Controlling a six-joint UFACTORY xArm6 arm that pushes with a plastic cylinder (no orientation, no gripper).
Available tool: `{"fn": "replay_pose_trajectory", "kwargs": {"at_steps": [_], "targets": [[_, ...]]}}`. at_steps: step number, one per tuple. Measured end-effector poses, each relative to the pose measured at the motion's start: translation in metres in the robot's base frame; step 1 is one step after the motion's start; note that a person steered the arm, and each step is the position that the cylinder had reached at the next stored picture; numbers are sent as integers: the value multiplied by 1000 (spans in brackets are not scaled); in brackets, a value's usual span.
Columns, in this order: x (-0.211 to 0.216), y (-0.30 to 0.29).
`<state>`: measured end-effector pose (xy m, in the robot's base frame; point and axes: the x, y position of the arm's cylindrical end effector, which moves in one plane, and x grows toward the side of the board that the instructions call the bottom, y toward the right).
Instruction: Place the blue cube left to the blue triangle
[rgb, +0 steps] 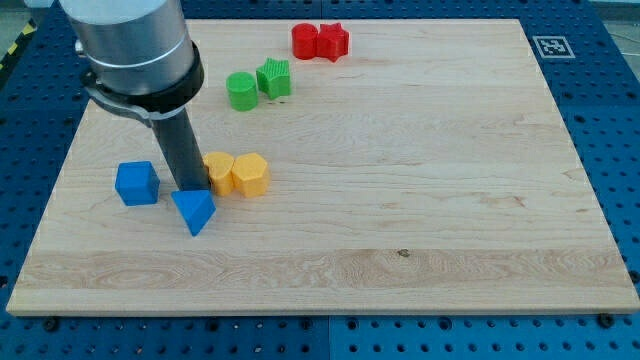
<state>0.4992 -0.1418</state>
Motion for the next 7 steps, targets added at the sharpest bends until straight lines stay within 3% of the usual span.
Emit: {"fn": "replay_pose_trajectory", "kwargs": {"at_steps": [4, 5, 7], "targets": [[-54, -16], [-35, -34], [-35, -79]]}}
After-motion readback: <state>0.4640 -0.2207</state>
